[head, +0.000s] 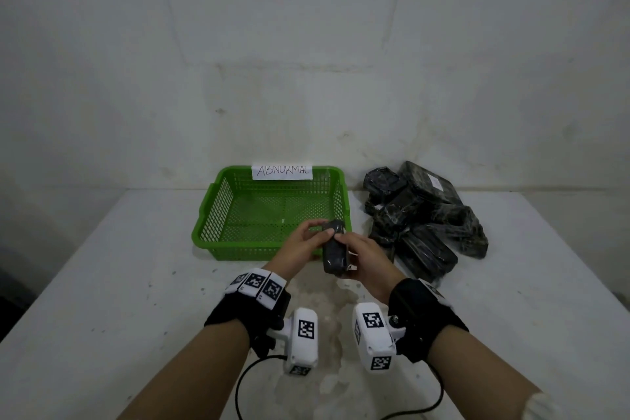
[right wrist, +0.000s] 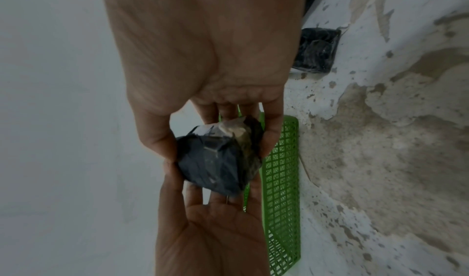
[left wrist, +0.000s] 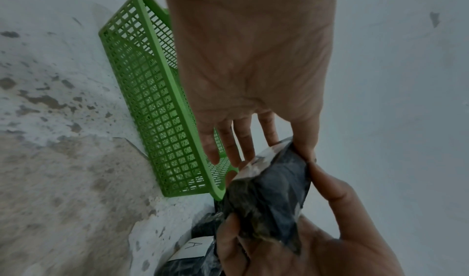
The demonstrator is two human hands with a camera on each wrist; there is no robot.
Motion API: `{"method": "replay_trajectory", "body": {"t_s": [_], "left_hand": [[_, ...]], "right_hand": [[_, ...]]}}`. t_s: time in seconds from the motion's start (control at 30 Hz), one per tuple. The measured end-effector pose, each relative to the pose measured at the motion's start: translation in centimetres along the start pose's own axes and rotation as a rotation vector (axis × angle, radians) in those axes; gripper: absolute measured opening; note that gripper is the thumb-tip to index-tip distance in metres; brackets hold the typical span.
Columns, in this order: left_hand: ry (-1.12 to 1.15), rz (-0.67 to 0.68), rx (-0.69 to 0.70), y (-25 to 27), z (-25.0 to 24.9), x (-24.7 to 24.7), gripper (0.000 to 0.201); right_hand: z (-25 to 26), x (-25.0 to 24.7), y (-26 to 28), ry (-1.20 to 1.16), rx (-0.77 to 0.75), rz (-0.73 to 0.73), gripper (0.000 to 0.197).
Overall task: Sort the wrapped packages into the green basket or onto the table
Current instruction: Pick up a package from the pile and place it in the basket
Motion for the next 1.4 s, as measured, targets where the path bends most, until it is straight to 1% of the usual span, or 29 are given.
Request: {"method": "replay_trajectory", "body": {"t_s": [0.17,0.3,0.47,0.63,0.77,0.83,0.9,0.97,1.03,1.1,1.13,1.27,1.33,1.4], "left_hand": [[0.011,-0.019,-0.008,0.0,-0.3,0.0,0.018],[0.006,-0.061,-0.020,-0.3,-0.1,-0.2,0.018],[-0.020,-0.075,0.008,-0.3,-0.3,-0.3,0.020],[-0.038,-0.041,-0.032,-0.1,-0.1,-0.2,0.034],[-0.053,-0.048,-0.017,-0.2,-0.1,-0.3,0.037],[-0.057,-0.051,-0.014,-0.3,0.0,-0.4,0.037],[-0.057,-0.060,0.010,-0.3,-0.1,-0.5,0.038],[-0.077,-0.087,0.051,-0.4,-0.3,-0.9,0.035],[-0.093,-0.103,0.059,-0.5,-0.2,-1.3,0.025],[-0.088,-0.081,0.030,-0.5,0.0,-1.6,0.017],[-0.085,-0.064,0.012,-0.5,0.2,-1.6,0.015],[-0.083,-0.021,-0.035,-0.3,0.7,-1.6,0.014],[-0.030,-0.009,-0.087,0.1,1.0,-1.3,0.005],[0.038,0.002,-0.137,0.1,1.4,-0.9,0.015]], "right_hand": [[-0.1,0.4,-0.3,-0.052,0.002,0.064,0.019],[0.2,0.2,-0.5,-0.035,-0.020,0.056,0.026],[0.5,0.6,-0.3,0.000,-0.054,0.118,0.038],[0.3,0.3,-0.6,-0.018,-0.062,0.104,0.046],[0.2,0.4,-0.4,-0.037,-0.076,0.136,0.049],[0.1,0.3,-0.5,0.000,-0.077,0.102,0.056],[0.1,-0.1,-0.7,0.043,-0.080,0.037,0.064],[0.3,-0.7,-0.7,0.037,-0.078,-0.024,0.061],[0.2,-1.0,-0.7,-0.022,-0.065,-0.035,0.046],[0.1,-1.1,-0.7,-0.062,-0.025,-0.025,0.029],[0.0,-1.1,-0.7,-0.070,-0.010,-0.027,0.024],[0.1,-1.1,-0.8,-0.081,-0.044,-0.096,0.017],[0.2,-1.3,-0.8,-0.078,-0.082,-0.133,0.023],[0.2,-1.5,-0.8,-0.054,-0.113,-0.150,0.029]]}}
Point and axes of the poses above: each hand's wrist, its own y-axis away from the middle knuckle, its own x-axis out of the palm, z = x × y, the point moved 6 cm from there along -y, towards the middle knuckle, and after that the axes turned 13 degrees about y, right-handed, at the moved point
